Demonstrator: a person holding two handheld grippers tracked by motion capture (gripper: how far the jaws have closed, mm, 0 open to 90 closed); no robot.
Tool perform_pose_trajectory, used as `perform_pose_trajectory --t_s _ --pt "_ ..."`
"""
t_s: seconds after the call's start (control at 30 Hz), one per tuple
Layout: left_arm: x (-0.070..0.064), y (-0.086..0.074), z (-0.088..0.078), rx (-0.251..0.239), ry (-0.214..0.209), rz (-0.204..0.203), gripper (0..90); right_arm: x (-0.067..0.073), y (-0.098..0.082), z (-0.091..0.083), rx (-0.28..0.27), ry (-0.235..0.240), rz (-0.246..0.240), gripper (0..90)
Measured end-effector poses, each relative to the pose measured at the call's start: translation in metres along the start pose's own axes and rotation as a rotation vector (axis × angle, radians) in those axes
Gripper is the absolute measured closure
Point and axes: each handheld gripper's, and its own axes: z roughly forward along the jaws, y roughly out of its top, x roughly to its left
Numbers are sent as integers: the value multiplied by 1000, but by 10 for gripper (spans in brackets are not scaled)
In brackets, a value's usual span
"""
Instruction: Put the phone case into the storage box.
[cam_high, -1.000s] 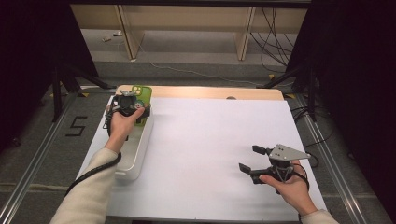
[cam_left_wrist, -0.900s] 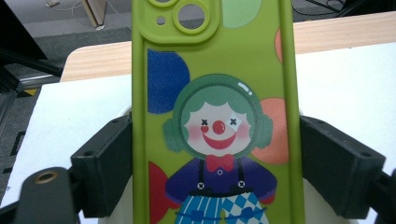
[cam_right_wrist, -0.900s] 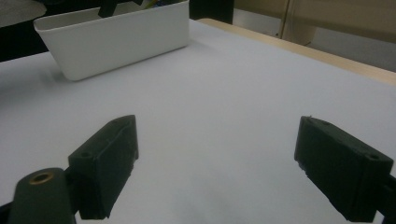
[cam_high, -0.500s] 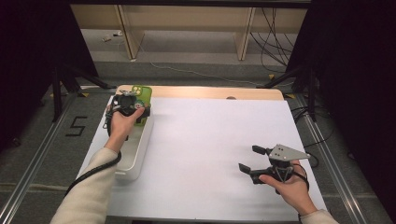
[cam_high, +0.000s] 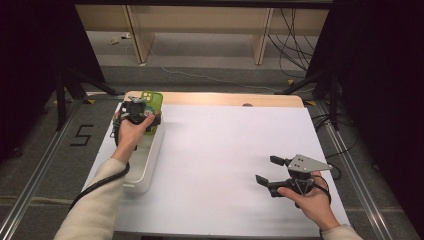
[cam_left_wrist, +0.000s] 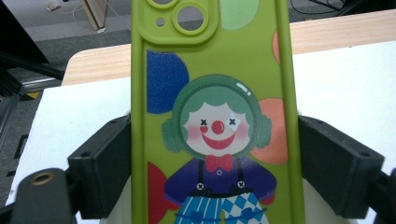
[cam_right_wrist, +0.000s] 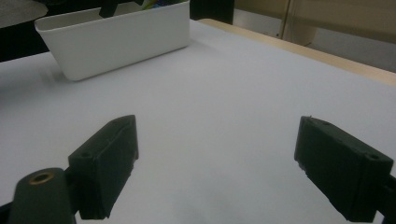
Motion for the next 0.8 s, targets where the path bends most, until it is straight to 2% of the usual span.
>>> perform_pose_trajectory --t_s 0.8 --pt "-2 1 -1 -1 16 10 143 1 0 0 1 5 -1 147"
